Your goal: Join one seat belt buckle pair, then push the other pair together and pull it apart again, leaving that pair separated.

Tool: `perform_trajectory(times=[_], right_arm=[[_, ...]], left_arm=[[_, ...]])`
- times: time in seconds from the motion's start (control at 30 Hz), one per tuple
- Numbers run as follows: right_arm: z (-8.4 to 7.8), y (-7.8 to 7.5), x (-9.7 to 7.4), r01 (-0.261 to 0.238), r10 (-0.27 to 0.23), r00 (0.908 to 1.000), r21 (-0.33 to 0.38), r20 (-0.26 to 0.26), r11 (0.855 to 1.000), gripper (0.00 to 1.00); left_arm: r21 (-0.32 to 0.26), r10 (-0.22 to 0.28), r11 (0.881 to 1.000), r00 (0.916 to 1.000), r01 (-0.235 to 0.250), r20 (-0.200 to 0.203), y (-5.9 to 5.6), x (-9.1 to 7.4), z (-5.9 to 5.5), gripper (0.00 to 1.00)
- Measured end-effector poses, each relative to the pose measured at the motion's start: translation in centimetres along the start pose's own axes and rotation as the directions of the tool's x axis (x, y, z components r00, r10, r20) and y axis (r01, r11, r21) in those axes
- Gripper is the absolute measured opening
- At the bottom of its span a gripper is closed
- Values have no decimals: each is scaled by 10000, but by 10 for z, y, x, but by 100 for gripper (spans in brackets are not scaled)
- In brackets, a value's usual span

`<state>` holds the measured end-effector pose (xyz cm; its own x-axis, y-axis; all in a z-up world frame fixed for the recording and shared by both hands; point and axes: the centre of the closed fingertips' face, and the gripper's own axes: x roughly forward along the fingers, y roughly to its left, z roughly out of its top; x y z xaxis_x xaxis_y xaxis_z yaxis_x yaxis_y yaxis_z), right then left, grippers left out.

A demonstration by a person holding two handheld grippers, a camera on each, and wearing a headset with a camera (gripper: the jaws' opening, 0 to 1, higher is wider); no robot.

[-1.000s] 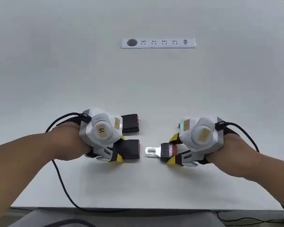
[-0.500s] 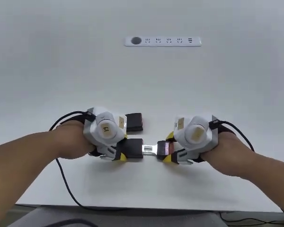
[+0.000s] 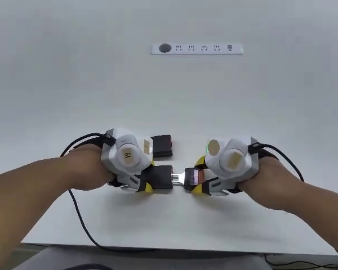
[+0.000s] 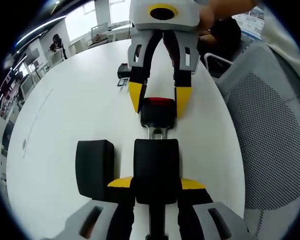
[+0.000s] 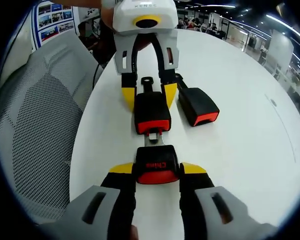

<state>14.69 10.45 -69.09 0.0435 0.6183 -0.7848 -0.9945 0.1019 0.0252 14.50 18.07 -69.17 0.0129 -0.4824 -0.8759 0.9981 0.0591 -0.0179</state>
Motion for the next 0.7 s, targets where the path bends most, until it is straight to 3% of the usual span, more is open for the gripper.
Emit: perform_trajectory(times=[0.23, 0.7], right_arm=[[2, 0, -1, -292, 293, 9992, -23, 278, 9996, 30], [7, 0, 3, -254, 242, 9995, -675, -179, 9974, 29]], left_arm=[[183, -83, 9998, 10000, 83, 16, 0, 1, -1, 33], [117, -87, 9999, 10000, 87, 3, 0, 1, 0, 33]])
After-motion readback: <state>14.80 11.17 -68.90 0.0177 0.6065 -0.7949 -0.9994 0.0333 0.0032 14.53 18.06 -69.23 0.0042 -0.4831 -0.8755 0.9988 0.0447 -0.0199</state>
